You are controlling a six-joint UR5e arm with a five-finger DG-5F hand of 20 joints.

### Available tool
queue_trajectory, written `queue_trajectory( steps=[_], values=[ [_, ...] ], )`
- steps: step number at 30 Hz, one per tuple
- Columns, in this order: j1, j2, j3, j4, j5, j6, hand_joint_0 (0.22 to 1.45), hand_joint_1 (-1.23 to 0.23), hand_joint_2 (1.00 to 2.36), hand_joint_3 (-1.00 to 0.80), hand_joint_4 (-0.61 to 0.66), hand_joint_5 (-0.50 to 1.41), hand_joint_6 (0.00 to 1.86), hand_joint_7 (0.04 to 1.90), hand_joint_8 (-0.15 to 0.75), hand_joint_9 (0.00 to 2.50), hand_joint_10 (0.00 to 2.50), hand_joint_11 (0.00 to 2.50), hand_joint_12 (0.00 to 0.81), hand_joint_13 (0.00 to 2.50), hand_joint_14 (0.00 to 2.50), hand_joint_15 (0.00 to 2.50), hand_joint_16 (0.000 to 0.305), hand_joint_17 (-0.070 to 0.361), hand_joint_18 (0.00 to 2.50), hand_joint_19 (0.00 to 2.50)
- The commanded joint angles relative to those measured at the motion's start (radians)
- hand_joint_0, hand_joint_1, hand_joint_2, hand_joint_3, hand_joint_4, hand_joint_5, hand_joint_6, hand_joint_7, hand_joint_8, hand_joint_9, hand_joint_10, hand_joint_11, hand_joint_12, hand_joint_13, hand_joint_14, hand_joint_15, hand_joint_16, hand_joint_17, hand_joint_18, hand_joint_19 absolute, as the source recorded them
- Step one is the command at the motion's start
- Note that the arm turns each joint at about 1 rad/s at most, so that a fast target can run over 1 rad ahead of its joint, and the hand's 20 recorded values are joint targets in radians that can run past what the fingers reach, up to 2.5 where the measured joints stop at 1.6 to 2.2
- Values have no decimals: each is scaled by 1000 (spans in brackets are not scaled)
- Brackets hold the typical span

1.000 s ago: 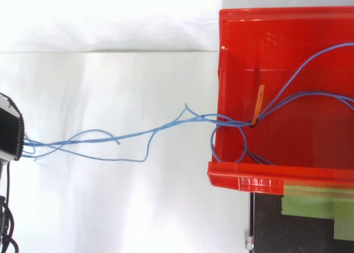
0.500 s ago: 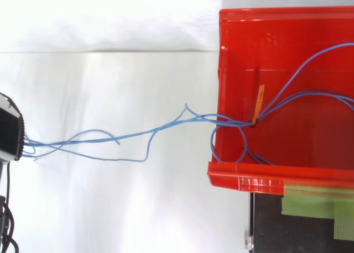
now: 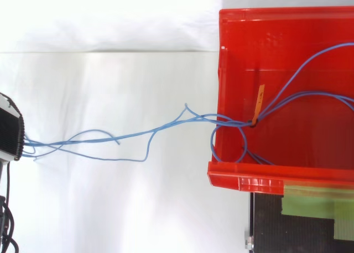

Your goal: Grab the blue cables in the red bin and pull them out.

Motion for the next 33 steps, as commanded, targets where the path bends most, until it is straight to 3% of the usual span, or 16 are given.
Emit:
queue_trajectory(
  steps=[1, 33],
  values=[
    [1, 0, 0, 0, 0, 1, 934, -945, 1014, -578, -33, 749, 905, 620, 239, 924, 2146, 1442, 321, 1213, 1235, 1406, 42, 95, 1009, 1226],
    [0, 0, 0, 0, 0, 0, 934, -946, 1015, -580, -27, 754, 896, 630, 239, 925, 2146, 1448, 325, 1217, 1212, 1415, 42, 95, 1006, 1225]
  ],
)
